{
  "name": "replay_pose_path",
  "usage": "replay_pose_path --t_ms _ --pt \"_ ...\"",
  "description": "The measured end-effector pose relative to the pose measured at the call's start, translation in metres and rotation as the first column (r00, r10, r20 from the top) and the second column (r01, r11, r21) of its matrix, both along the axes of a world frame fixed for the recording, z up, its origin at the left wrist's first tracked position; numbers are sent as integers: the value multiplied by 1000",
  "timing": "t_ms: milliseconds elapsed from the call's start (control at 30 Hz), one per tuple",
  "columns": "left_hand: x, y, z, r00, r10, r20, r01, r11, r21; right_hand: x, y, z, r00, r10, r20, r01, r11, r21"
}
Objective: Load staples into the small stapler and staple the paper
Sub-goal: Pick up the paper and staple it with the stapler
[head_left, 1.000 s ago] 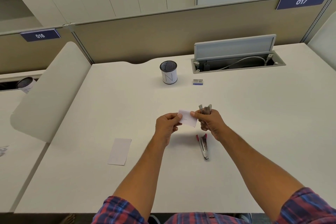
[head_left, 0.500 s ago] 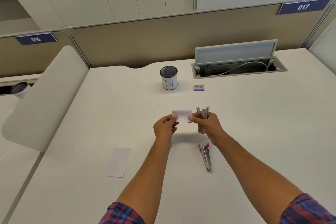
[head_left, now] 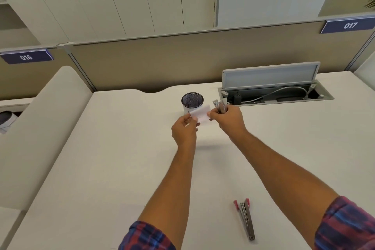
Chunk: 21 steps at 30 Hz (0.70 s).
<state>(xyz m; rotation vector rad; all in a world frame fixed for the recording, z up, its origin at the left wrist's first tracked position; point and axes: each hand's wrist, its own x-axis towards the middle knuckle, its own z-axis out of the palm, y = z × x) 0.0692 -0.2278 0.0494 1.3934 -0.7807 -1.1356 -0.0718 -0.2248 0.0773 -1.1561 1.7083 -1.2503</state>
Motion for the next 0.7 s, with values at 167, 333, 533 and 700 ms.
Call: replay_pose_path --t_ms 167,333,533,700 --pt "-1 -33 8 923 47 383 0 992 -123 2 -38 8 998 -44 -49 44 999 4" --pt "-4 -52 5 818 80 569 52 976 -211 3 -68 12 987 -99 -124 102 995 14" --pt "-1 -62 -12 720 80 690 122 963 -239 12 -94 8 974 -110 -199 121 992 45" --pt "1 -63 -21 659 98 746 161 950 -267 24 -107 -1 956 -79 -281 105 991 80"
